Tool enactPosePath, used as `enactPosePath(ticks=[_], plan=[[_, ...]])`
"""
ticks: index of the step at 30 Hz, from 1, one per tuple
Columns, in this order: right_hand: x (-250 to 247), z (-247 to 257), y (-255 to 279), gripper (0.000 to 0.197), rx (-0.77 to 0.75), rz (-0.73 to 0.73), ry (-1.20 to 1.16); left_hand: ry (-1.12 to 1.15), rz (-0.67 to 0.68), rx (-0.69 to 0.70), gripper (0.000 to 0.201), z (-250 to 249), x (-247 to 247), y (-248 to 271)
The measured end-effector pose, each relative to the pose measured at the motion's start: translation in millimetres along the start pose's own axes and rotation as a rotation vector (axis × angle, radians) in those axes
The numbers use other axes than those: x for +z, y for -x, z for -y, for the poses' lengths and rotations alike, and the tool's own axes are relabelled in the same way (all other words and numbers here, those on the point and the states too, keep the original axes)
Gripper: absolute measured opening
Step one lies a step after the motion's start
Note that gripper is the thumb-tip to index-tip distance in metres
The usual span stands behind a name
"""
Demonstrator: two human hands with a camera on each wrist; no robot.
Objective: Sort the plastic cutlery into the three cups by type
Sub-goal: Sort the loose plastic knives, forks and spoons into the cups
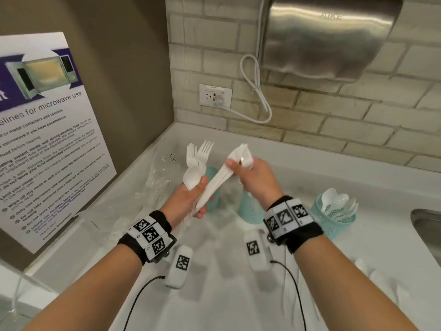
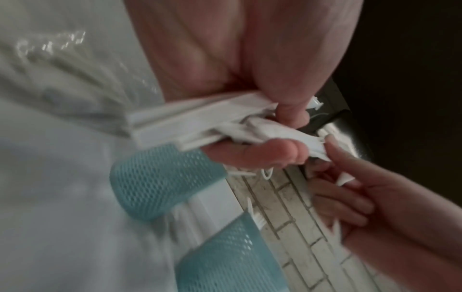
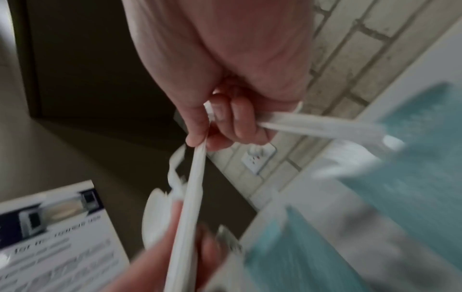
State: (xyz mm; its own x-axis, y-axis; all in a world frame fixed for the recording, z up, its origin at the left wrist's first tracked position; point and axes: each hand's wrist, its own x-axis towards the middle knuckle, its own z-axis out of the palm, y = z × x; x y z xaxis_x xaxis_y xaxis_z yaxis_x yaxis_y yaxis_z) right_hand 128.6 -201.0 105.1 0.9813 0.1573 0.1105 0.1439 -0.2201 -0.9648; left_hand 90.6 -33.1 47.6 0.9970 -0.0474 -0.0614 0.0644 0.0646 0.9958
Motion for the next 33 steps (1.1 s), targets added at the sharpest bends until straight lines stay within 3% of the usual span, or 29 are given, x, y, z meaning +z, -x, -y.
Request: enactPosePath(ticks=[5,8,12,14,18,24,26,30,33], plan=[[-15,34,-39,0.025,-0.181,-0.258,0.120,-0.110,-0.185,0.033,0.023,-2,-27,-9],[8,23,-52,0.023,-0.179,-0.225,0.255,-0.109,-0.166,0.044,0.022,1,-29,-8],[34,-12,-54,0.034,-0.066,-0.160,0.417,-0.155,-0.145,0.091,0.017,7,-27,-8],[35,-20,-50,0.035,-0.021,-0.149,0.355,-0.201,-0.156,0.115,0.018,9,-26,-8],[28,-9,-37,0.036,-0.059,-0.196,0.153,-0.284,-0.221,0.138,0.041,12,-20,-12],[26,2,-10,0.028,-0.021,0.018,-0.070,-0.304,-0.177,0.170,0.032,8,8,-11],[20,4,-8,0.018,-0.059,-0.031,-0.042,-0.288,-0.146,0.167,0.033,8,14,-11],[-9,19,-10,0.018,-0.151,-0.229,-0.113,-0.269,-0.112,0.142,0.010,9,25,-13],[-28,24,-8,0.012,-0.236,-0.260,-0.092,-0.307,-0.099,0.173,0.015,10,34,-14]])
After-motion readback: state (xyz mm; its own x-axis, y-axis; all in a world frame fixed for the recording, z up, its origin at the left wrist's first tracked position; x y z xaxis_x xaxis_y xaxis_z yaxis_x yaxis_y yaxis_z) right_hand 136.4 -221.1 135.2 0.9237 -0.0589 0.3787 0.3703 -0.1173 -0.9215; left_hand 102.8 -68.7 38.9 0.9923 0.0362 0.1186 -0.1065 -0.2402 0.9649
